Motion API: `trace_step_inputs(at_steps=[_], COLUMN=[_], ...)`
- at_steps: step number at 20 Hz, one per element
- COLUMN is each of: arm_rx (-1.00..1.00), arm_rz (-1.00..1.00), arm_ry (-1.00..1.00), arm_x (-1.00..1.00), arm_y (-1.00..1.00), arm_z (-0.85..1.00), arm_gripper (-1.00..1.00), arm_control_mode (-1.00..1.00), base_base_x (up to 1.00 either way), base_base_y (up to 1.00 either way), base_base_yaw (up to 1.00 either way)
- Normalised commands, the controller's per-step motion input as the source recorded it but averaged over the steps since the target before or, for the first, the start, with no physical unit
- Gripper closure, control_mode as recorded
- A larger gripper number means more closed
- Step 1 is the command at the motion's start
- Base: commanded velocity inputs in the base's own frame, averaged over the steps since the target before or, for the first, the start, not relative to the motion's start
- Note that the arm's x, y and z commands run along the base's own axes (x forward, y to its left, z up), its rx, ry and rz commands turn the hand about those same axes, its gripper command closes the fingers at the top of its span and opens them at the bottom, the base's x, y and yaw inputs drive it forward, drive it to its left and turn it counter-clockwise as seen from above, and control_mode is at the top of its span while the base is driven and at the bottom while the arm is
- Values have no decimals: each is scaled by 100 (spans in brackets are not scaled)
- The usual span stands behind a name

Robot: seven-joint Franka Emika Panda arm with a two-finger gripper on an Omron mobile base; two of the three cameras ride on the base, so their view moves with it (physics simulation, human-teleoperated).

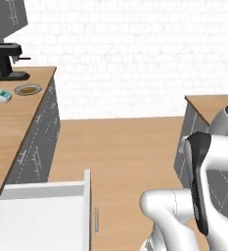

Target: Pick up the knife from the drawer and place it on the cutting board. Then place the meat from the plate to the cutting board.

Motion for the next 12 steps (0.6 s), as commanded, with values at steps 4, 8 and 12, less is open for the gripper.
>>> trace_step_inputs(at_steps=[4, 8, 12], arm_rx=[0, 0, 0], arm_rz=[0, 0, 0], arm_ry=[0, 0, 0], arm_x=[0, 0, 0], arm_y=[0, 0, 0], arm_z=[0, 0, 0], arm_gripper=[-100, -100, -100], arm_control_mode=[100, 100, 100], base_base_x=[100, 100, 100], base_base_y=[-16, -13, -13], base_base_yaw=[0, 8, 15])
